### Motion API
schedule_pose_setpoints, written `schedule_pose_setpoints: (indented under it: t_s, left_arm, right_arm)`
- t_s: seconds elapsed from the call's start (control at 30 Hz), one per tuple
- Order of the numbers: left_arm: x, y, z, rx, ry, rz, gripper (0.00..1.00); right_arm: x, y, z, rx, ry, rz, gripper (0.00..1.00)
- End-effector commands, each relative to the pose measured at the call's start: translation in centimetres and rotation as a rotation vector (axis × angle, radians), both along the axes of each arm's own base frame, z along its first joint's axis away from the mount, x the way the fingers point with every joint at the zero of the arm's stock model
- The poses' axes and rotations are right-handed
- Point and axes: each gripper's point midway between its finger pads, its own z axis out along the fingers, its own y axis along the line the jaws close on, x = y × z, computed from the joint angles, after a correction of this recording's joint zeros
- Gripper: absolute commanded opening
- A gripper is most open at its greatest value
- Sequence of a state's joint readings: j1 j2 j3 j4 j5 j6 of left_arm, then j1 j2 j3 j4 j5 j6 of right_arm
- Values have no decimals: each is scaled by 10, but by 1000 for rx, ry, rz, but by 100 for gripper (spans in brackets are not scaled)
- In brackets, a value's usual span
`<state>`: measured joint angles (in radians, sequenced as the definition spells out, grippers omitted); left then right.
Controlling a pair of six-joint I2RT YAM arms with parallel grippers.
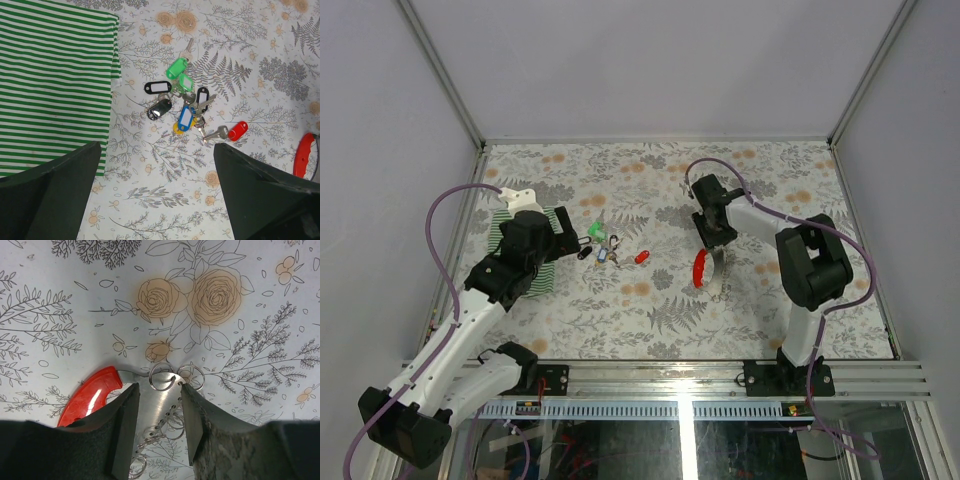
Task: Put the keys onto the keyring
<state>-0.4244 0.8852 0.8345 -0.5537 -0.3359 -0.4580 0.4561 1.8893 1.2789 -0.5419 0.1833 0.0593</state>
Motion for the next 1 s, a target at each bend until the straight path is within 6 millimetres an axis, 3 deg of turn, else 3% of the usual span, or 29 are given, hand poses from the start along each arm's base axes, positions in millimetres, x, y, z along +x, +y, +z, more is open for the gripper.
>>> schedule_pose_setpoints:
  t_s: [0.0,0.7,0.97]
  left_arm:
    - [5,0,4,-11,-26,5,100]
    - [5,-1,5,-12,-27,3,100]
    - [5,-1,5,-13,-28,3,100]
  right_arm:
    - [7,3,0,-23,0,19,45]
    - [11,2,-11,-51,16,23,33]
    - [11,1,-11,-54,13,20,22]
